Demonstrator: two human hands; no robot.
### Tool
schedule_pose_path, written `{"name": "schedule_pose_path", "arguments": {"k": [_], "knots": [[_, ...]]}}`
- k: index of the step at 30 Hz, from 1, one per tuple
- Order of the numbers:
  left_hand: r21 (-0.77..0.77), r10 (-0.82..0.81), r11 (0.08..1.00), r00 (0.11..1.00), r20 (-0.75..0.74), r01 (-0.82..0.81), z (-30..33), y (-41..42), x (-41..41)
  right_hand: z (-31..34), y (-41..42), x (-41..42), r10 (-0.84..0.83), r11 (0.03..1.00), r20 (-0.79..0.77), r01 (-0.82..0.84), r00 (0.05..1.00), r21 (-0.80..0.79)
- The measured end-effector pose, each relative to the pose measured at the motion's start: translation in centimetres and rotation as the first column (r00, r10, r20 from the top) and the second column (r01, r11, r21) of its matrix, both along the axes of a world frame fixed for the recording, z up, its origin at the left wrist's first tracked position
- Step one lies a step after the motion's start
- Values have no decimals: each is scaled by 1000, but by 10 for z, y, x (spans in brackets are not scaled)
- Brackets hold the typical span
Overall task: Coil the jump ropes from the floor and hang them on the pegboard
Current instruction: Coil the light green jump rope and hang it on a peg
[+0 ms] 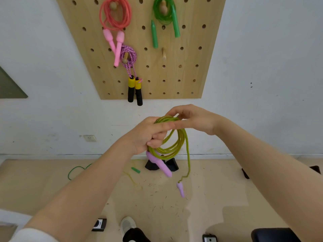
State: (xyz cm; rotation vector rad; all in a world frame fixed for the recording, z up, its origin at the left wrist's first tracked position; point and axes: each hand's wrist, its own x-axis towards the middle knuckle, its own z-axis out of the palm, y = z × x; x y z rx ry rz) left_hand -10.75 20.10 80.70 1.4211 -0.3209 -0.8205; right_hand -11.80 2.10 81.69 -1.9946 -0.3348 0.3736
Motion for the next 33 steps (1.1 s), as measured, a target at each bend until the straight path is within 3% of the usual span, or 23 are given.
{"name": "schedule_pose_path", "arguments": {"k": [4,6,9,10,12,14,16,19,21,24,26,29,33], "knots": [[-313,142,927,966,-217,-206,4,1,4,-12,6,-2,-98,969,-141,126,985,210],[-539,192,751,907,-375,-382,7,8,13,-27,4,-6,-114,939,-234,182,965,291],[-666,238,397,772,-590,-632,7,20,30,-54,-3,-9,-271,952,-259,299,927,73],[-633,311,364,730,-609,-683,5,23,34,-59,-4,-9,-312,950,-227,304,923,-67],[-508,546,458,682,-487,-730,-1,24,35,-59,1,-9,-228,905,-164,146,960,-400],[-336,684,592,677,-271,-733,-9,21,29,-48,15,-8,-46,721,-166,-83,985,-688],[-180,694,706,720,-16,-685,-15,15,21,-38,35,-7,119,562,-145,-187,982,-806],[22,537,813,766,354,-581,-16,2,6,-13,65,-13,320,546,61,-132,945,-827],[94,515,815,790,333,-572,-16,-3,-2,6,70,-14,327,641,250,-20,911,-767],[82,426,878,847,320,-472,-17,-1,-7,29,55,-12,132,772,396,157,909,-616],[59,320,932,888,332,-358,-16,1,-8,36,42,-11,17,825,358,189,934,-532],[8,108,994,974,197,-112,-10,1,-7,42,28,-11,-31,873,266,155,964,-462],[-104,-50,993,997,51,56,0,7,2,34,16,-7,-144,905,277,240,950,-351]]}}
